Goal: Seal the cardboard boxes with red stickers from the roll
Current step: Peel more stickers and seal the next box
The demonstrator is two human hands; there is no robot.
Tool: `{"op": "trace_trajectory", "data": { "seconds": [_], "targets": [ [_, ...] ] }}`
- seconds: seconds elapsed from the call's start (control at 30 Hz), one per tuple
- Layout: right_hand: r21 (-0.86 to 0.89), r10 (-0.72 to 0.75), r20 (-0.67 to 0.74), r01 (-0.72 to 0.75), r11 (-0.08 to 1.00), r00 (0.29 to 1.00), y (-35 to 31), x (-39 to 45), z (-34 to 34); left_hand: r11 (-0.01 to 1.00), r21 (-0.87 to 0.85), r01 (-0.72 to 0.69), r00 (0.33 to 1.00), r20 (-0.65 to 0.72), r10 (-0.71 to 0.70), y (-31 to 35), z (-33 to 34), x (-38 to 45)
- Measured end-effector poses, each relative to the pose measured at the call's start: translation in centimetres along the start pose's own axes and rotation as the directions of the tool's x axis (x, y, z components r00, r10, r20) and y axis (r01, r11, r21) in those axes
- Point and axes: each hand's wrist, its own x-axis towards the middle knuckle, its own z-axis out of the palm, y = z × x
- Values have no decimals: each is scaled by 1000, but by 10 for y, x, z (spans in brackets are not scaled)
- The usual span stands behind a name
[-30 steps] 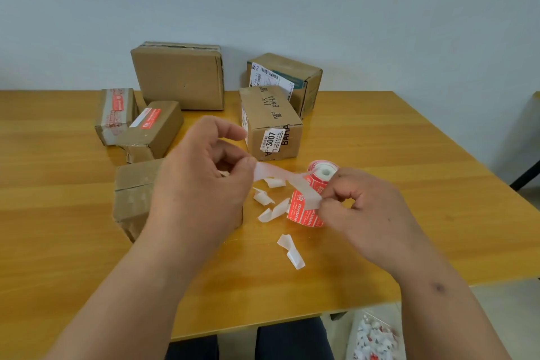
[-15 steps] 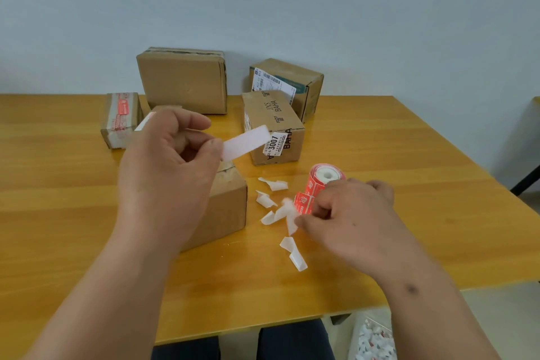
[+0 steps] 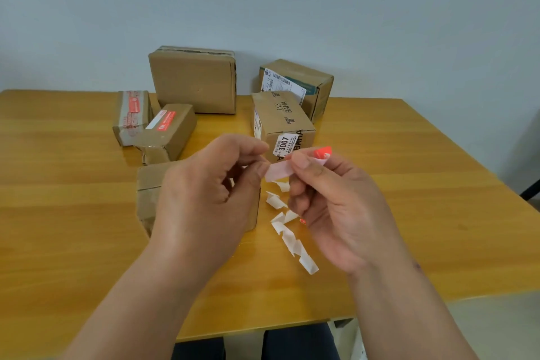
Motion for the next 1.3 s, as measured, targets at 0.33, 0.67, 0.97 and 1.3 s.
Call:
{"op": "trace_trajectory", "data": {
  "seconds": [0.33, 0.67, 0.97, 1.3],
  "targets": [
    [-125, -186, 107, 199, 972, 977, 0, -2, -3, 489, -577, 654, 751, 419, -510, 3, -14, 5],
    [-257, -96, 262, 165, 952, 960, 0, -5, -11, 689, -538, 485, 867, 194, -459, -8, -19, 7],
    [-422, -97, -61, 62, 904, 993, 4, 6, 3, 906, -264, 330, 938, -17, -346, -12, -26, 4],
    [-812, -278, 110, 248, 529, 954, 4, 31, 44, 910, -65, 409, 907, -75, -414, -24, -58, 21]
  ]
}}
